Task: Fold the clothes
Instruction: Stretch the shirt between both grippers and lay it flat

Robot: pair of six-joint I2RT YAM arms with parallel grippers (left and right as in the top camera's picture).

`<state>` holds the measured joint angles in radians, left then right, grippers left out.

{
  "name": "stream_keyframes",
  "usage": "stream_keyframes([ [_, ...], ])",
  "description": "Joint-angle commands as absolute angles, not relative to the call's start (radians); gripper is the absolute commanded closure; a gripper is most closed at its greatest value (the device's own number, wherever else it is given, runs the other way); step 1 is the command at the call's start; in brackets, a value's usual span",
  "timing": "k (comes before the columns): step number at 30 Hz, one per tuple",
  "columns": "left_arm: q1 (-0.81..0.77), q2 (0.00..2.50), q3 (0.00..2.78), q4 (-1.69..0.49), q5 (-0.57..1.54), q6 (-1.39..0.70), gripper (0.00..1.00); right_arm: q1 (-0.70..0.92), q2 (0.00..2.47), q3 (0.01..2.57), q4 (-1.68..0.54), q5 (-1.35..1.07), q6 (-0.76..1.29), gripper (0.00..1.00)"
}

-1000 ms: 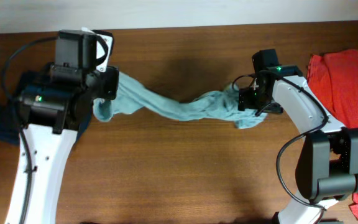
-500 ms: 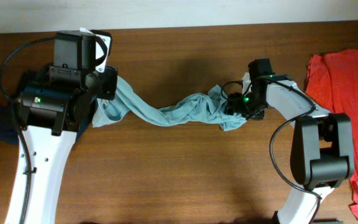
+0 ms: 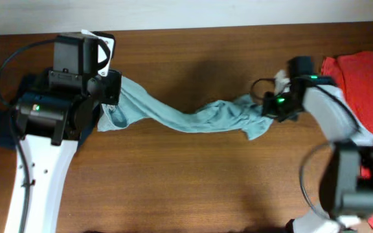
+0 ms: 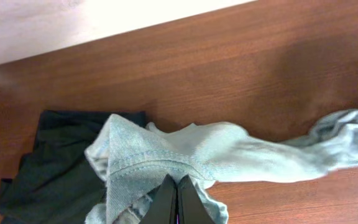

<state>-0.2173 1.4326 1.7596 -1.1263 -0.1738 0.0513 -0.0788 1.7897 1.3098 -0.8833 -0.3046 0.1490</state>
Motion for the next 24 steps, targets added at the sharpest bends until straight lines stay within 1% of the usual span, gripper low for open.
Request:
stream_keyframes([
  [1, -0.215, 1.338, 1.846, -1.143, -0.192, 0.038, 1.00, -0.139, 1.590, 1.315, -0.949, -0.273, 0.135, 0.96],
  [4, -0.215, 1.283, 1.886, -1.167, -0.192, 0.038, 0.99, -0.166, 1.463, 1.315, -1.011, -0.229, 0.136, 0.96],
  [9, -0.215, 1.143, 1.953, -1.209, -0.192, 0.038, 0.99, -0.164, 1.192, 1.315, -1.112, -0.160, 0.139, 0.96],
  [15, -0.215, 1.068, 1.964, -1.217, -0.270, 0.042, 0.99, -0.164, 1.037, 1.315, -1.153, -0.141, 0.177, 0.96],
  [19, -0.215, 1.135, 1.964, -1.207, -0.278, 0.058, 1.00, -0.164, 1.052, 1.314, -1.159, -0.142, 0.182, 0.96],
  [24, -0.215, 1.359, 1.964, -1.132, -0.285, 0.099, 1.00, -0.164, 1.204, 1.314, -1.134, -0.147, 0.197, 0.95],
])
